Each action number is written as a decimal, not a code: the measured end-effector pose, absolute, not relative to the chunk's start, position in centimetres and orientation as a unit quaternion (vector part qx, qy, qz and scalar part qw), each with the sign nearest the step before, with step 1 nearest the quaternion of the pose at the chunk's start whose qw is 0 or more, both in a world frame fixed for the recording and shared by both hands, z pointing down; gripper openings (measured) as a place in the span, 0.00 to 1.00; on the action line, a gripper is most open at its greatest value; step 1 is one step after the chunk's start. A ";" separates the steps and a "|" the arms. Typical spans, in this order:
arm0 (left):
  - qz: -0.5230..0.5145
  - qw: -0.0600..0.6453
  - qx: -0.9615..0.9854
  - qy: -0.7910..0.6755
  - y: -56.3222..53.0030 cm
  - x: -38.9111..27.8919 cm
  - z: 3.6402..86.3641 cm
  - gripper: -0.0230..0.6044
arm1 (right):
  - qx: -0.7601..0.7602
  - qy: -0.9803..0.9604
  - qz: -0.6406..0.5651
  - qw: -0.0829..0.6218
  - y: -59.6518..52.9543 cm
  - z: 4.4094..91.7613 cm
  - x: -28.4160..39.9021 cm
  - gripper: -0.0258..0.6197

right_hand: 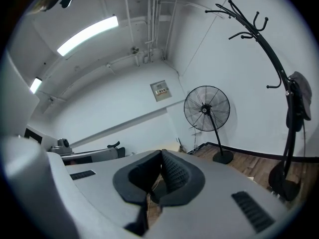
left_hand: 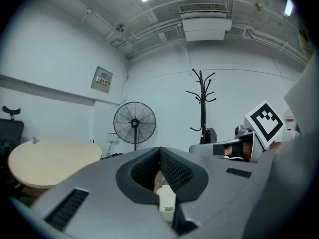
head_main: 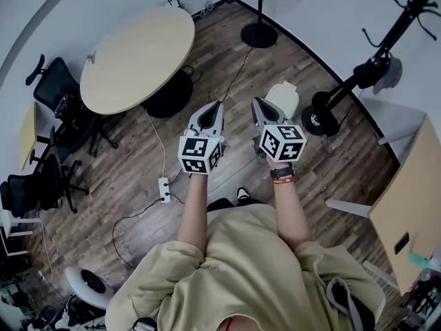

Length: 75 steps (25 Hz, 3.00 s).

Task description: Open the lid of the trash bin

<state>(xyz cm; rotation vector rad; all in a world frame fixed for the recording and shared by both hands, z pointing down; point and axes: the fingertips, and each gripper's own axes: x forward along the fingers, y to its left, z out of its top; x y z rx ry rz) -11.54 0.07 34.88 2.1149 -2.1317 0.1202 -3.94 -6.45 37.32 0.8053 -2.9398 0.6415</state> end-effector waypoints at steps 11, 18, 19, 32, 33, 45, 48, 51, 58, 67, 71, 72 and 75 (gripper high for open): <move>0.050 0.071 0.776 -0.625 -8.3 -8.7 35.9 0.07 | 0.343 -0.914 0.215 0.020 -11.9 38.7 -1.1 0.06; 0.045 0.070 0.829 -0.553 -14.6 -8.6 36.7 0.07 | 0.421 -0.882 0.211 0.019 -17.2 39.6 -0.4 0.07; 0.045 0.068 0.835 -0.544 -15.5 -8.7 36.7 0.07 | 0.431 -0.877 0.210 0.016 -17.9 39.5 -0.4 0.06; 0.055 0.080 0.881 -0.464 -21.5 -13.2 40.3 0.07 | 0.508 -0.834 0.213 0.024 -21.7 42.6 -5.1 0.07; 0.058 0.080 0.882 -0.461 -21.6 -13.4 41.0 0.07 | 0.510 -0.833 0.215 0.028 -21.8 43.2 -5.2 0.06; 0.079 0.117 0.876 -0.460 -27.4 -11.4 48.6 0.07 | 0.502 -0.819 0.263 0.084 -27.0 52.2 -2.9 0.06; 0.080 0.135 0.873 -0.461 -29.5 -9.7 51.2 0.07 | 0.488 -0.823 0.274 0.101 -29.0 54.8 -1.9 0.07; 0.088 0.148 0.871 -0.460 -31.2 -8.3 53.9 0.07 | 0.476 -0.823 0.285 0.121 -30.7 57.9 -0.7 0.07; 0.100 0.181 0.867 -0.453 -34.1 -7.4 59.3 0.07 | 0.449 -0.819 0.314 0.171 -33.5 64.8 -0.1 0.07; 0.113 0.217 0.861 -0.447 -35.1 -8.4 66.9 0.07 | 0.423 -0.808 0.356 0.201 -34.7 73.7 -1.4 0.06; 0.121 0.230 0.859 -0.440 -35.6 -8.7 70.2 0.07 | 0.425 -0.799 0.371 0.209 -35.6 77.3 -1.4 0.07; 0.122 0.233 0.859 -0.439 -35.8 -8.8 71.0 0.07 | 0.424 -0.797 0.374 0.212 -35.8 78.2 -1.4 0.07; 0.121 0.244 0.857 -0.438 -36.4 -8.8 73.2 0.07 | 0.418 -0.794 0.382 0.220 -36.5 80.9 -1.6 0.06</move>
